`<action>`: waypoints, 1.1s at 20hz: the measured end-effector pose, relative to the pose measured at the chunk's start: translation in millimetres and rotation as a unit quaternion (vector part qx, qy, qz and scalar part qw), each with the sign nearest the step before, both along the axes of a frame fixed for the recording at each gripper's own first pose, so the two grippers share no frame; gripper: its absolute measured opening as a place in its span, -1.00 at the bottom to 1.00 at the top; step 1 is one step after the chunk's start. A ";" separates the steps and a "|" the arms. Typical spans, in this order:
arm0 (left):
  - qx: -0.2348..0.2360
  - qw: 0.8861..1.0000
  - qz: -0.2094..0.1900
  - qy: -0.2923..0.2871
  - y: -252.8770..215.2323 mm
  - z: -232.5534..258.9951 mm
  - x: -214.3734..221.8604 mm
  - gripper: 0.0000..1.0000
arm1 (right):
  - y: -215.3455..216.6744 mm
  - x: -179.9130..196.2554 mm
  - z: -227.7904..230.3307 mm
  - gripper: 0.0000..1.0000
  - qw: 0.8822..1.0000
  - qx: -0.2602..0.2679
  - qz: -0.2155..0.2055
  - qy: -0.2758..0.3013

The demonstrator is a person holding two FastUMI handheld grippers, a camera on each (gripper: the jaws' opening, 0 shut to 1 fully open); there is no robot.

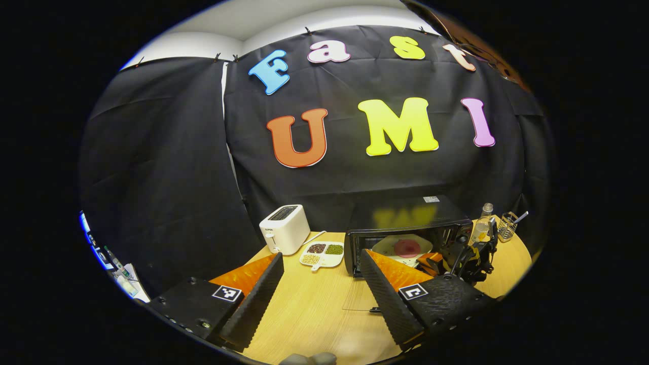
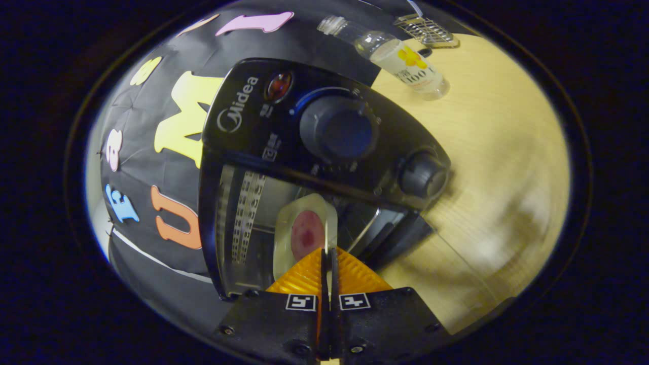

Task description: Open the electric oven with the left hand, put the food in, and close the electric oven.

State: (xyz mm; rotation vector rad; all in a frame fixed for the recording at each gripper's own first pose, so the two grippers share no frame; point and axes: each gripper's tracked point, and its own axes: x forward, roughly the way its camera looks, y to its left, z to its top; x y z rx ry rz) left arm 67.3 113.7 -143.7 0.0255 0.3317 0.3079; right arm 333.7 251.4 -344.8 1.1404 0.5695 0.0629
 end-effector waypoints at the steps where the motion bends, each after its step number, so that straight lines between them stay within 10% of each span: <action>1: -0.005 1.000 -0.001 0.003 -1.7 -3.1 4.7 0.93 | -0.1 5.6 -0.4 -0.92 1.000 -0.008 0.004 -0.006; 7: -0.014 1.000 -0.006 0.008 -3.0 -6.7 9.2 0.94 | 0.7 12.1 2.9 -0.95 0.999 0.003 0.029 -0.020; 12: -0.017 1.000 -0.013 -0.006 1.2 8.5 2.3 0.93 | -17.8 -22.9 43.4 -0.16 0.995 -0.072 0.053 -0.052; 18: -0.009 0.999 -0.024 -0.033 10.5 35.2 -22.6 0.93 | -29.9 -81.9 138.8 0.77 0.947 -0.250 0.120 -0.163; 22: -0.015 0.998 -0.035 -0.056 15.8 50.0 -43.1 0.93 | -55.4 -136.7 180.0 0.80 0.918 -0.328 0.118 -0.188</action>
